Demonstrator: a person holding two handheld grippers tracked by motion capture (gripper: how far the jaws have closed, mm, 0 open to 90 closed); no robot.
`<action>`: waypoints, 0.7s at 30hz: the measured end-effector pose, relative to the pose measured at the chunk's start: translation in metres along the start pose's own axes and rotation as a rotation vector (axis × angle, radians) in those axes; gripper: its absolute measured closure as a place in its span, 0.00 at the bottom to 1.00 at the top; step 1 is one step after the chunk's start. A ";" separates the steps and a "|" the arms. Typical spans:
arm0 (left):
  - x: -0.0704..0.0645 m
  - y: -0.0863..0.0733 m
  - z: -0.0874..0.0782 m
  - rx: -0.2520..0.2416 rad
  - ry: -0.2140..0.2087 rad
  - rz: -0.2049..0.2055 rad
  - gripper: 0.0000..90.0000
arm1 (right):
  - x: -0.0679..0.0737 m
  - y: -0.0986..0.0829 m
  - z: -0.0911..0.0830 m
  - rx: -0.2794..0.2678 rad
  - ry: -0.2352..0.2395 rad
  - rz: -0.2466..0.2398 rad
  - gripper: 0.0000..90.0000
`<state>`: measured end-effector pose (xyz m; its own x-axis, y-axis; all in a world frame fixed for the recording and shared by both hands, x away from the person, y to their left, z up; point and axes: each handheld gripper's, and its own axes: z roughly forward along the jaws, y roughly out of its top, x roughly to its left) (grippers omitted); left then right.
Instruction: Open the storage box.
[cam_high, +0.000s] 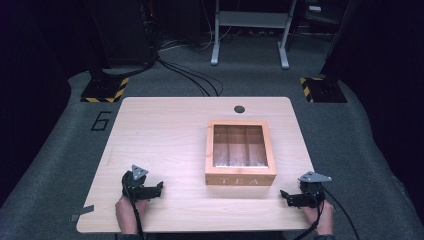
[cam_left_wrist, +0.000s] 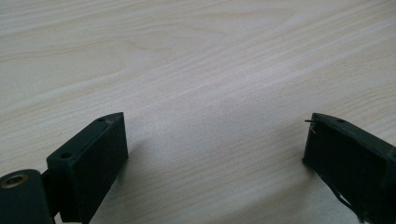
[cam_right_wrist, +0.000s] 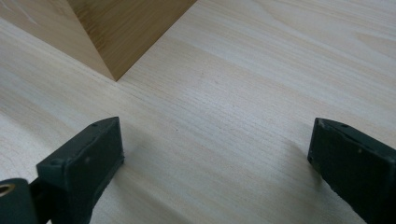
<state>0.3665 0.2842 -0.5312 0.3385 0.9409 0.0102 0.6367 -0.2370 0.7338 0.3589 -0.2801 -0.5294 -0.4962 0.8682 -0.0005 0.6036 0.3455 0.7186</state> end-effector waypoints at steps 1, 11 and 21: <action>0.000 0.000 0.000 -0.004 0.003 -0.002 0.07 | 0.000 0.000 0.000 0.001 0.001 0.000 0.03; 0.000 0.000 0.000 -0.001 0.000 -0.001 0.07 | 0.000 0.000 0.000 0.000 0.002 0.004 0.04; 0.000 0.000 0.000 0.003 0.003 0.005 0.07 | 0.000 0.001 0.001 0.010 0.000 -0.004 0.00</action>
<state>0.3663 0.2841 -0.5307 0.3395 0.9405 0.0158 0.6370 -0.2423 0.7318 0.3597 -0.2794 -0.5292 -0.4988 0.8667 -0.0032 0.6080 0.3525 0.7114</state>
